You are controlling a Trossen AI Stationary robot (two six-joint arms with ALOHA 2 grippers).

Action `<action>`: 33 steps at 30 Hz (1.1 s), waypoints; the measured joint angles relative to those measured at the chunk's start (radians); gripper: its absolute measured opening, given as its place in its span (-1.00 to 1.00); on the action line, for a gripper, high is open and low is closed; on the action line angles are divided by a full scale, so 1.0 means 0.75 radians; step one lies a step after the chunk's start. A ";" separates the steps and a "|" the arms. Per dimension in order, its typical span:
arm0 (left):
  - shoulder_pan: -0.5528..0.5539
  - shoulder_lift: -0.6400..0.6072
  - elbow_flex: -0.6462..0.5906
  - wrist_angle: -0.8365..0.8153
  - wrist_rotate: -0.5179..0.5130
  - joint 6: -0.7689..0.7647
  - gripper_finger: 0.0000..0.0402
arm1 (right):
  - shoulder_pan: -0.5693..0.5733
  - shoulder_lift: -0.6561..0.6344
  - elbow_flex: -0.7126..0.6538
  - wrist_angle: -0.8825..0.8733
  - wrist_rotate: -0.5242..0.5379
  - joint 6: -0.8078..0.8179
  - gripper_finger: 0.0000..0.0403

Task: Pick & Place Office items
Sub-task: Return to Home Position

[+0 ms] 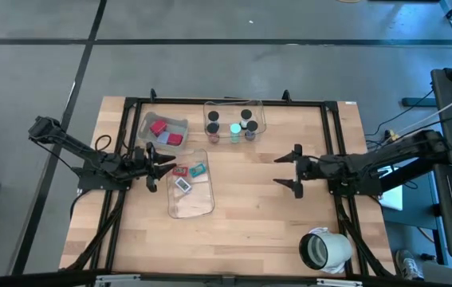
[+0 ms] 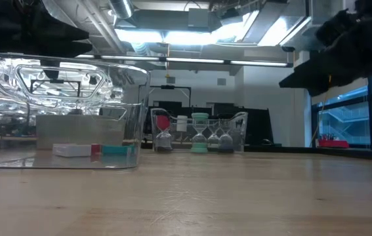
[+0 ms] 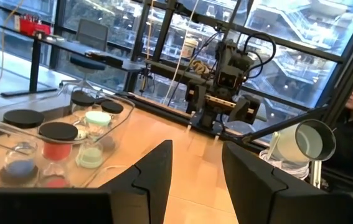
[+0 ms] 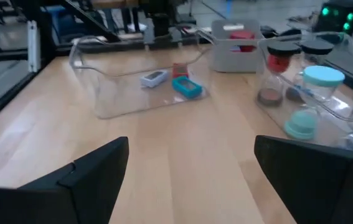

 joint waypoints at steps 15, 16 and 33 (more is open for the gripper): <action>0.000 0.000 0.000 -0.002 -0.001 0.000 -0.32 | -0.059 0.001 -0.175 0.279 -0.027 -0.036 0.74; 0.000 0.000 0.000 -0.002 -0.001 0.002 -0.32 | -0.063 0.001 -0.175 0.275 -0.027 -0.036 0.74; 0.000 0.000 0.000 -0.002 -0.001 0.002 -0.30 | -0.071 0.001 -0.174 0.071 0.739 0.375 0.60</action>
